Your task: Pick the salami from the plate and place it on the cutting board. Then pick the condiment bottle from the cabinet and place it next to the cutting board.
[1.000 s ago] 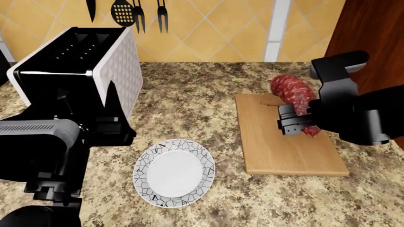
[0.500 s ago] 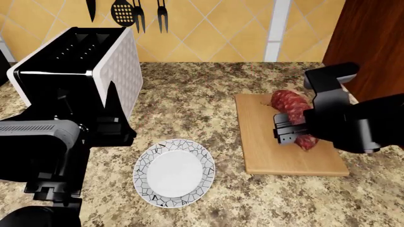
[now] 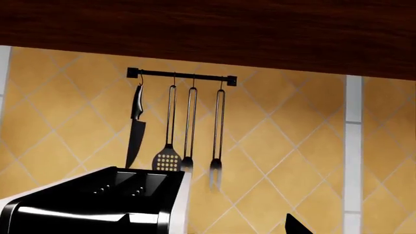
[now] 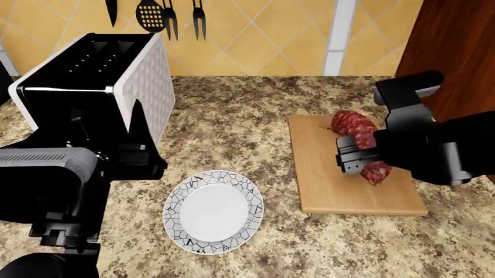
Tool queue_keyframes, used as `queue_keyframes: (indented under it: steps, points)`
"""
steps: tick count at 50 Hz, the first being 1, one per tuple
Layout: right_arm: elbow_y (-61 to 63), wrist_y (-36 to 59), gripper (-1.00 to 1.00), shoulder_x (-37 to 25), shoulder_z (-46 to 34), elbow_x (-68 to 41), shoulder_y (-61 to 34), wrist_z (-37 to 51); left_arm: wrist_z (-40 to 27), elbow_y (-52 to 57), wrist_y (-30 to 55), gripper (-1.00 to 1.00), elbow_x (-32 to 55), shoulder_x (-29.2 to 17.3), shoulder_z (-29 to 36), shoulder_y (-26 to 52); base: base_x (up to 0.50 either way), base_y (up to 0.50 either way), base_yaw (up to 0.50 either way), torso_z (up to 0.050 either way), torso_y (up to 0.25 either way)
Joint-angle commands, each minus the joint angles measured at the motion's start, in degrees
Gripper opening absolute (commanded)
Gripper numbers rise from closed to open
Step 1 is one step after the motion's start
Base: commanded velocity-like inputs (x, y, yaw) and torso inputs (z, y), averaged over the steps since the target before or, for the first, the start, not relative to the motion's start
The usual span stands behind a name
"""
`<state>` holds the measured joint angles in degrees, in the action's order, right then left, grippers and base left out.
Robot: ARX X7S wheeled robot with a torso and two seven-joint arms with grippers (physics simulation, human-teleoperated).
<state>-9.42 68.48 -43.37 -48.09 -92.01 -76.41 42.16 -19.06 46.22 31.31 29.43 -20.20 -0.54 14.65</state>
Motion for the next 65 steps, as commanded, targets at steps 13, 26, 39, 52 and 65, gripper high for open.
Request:
queue_keyframes:
  steps: [13, 26, 39, 52, 65]
  points:
    - [4.4, 2.2, 1.00, -1.6, 3.6, -6.8, -7.4, 7.8, -0.7, -0.2, -0.2, 1.00, 0.5, -0.3, 0.0, 0.3, 0.00, 0.00, 0.00, 0.000, 0.000]
    - [16.4, -2.0, 1.00, -5.0, 9.2, -12.1, -10.6, 17.7, -8.8, 2.9, 15.4, 1.00, 8.0, 1.0, 0.8, 15.3, 0.00, 0.00, 0.00, 0.000, 0.000]
    - [33.4, -12.4, 1.00, -10.9, 18.4, -15.3, -6.4, 23.0, -15.7, 1.2, 28.0, 1.00, 17.9, 5.2, 0.8, 32.6, 0.00, 0.00, 0.00, 0.000, 0.000]
    - [41.3, -18.5, 1.00, -10.7, 22.2, -14.3, -2.0, 23.0, -13.4, -16.2, 24.4, 1.00, 11.7, 10.0, 8.9, 44.1, 0.00, 0.00, 0.00, 0.000, 0.000]
    - [41.7, -20.5, 1.00, -8.7, 22.3, -11.2, 0.9, 20.4, -6.7, -38.3, 12.6, 1.00, 0.8, 13.7, 19.3, 54.2, 0.00, 0.00, 0.00, 0.000, 0.000]
